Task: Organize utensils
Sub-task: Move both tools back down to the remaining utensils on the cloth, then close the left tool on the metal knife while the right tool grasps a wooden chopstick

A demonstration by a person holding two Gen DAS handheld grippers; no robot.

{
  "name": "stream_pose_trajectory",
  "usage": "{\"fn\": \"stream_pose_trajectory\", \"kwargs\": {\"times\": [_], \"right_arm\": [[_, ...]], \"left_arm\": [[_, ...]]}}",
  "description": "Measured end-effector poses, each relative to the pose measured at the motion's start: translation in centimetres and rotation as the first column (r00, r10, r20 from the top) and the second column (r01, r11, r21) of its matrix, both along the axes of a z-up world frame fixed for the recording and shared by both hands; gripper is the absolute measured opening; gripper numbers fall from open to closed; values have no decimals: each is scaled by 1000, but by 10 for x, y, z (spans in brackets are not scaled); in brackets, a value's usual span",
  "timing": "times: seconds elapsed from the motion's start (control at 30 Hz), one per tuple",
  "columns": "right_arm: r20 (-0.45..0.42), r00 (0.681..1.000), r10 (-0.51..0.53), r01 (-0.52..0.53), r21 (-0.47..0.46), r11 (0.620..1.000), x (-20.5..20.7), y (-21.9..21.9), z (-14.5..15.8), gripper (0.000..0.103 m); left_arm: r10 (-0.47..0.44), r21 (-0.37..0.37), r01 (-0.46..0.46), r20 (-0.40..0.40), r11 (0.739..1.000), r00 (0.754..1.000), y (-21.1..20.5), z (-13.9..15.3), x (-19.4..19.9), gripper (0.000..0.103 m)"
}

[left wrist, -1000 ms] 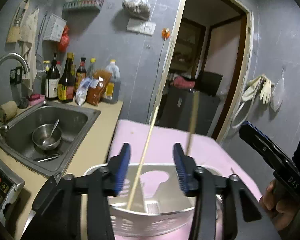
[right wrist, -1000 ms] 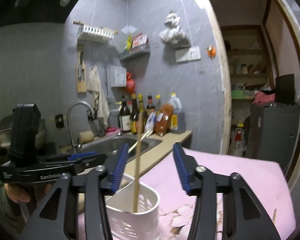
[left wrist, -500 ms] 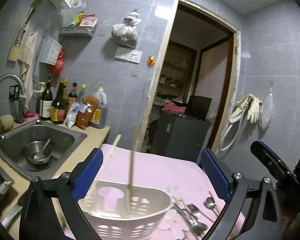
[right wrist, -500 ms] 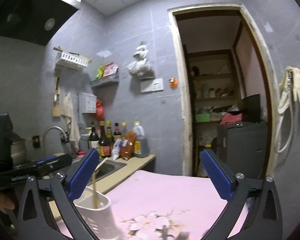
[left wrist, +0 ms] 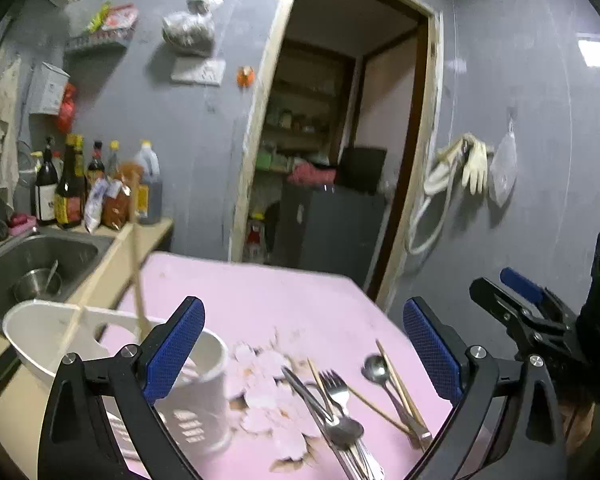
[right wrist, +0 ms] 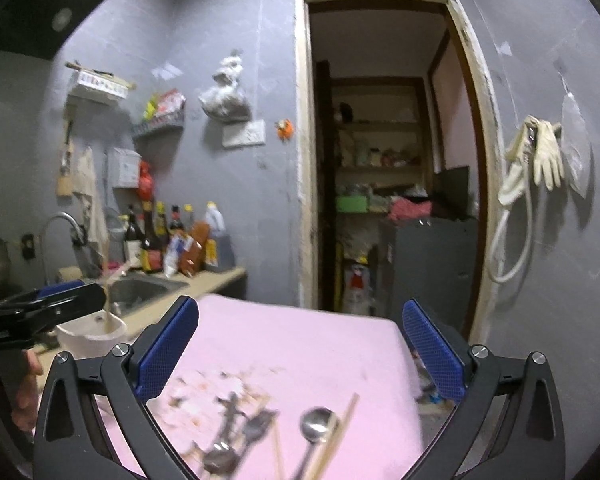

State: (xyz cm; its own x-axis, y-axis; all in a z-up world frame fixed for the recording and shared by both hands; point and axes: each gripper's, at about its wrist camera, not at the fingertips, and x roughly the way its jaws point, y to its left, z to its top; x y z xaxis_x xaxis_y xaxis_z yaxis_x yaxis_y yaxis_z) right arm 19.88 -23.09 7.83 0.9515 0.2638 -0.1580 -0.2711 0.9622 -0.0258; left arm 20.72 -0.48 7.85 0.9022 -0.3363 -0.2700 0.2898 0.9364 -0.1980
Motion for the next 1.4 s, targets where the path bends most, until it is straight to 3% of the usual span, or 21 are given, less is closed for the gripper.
{"fn": "stream_pose_trajectory", "kwargs": {"times": [0.23,0.33,0.43,0.6,0.9,1.07,1.3,1.4], "right_arm": [[-149,987,-54,53,-9,999,20,-27,-24,103],[-208,976,-67,65,-16,998,29,-35,-34,97],[-289,954,-74,70,-23,997,40,-41,-47,89],[-405,911,-76,63,-47,997,56,-42,-67,66],[-527,849,-27,-10,-68,998,71,-31,-92,45],[-581,814,-4,-43,-68,997,78,-25,-102,39],[-614,789,8,-40,-40,998,83,-27,-105,30],[-616,788,13,-20,-5,1000,83,-35,-104,30]], "left_arm": [[-32,89,42,-107,995,994,-34,-26,8,97],[-42,126,61,-148,990,988,-46,-36,14,97],[-55,138,82,-190,987,980,-54,-46,20,97],[-65,123,102,-274,987,959,-59,-60,39,93],[-82,97,141,-453,985,888,-60,-85,76,52],[-107,42,156,-555,987,825,-55,-100,96,28],[-124,-3,157,-627,988,769,-48,-112,115,25],[-128,-6,159,-630,987,766,-50,-112,118,25]]}}
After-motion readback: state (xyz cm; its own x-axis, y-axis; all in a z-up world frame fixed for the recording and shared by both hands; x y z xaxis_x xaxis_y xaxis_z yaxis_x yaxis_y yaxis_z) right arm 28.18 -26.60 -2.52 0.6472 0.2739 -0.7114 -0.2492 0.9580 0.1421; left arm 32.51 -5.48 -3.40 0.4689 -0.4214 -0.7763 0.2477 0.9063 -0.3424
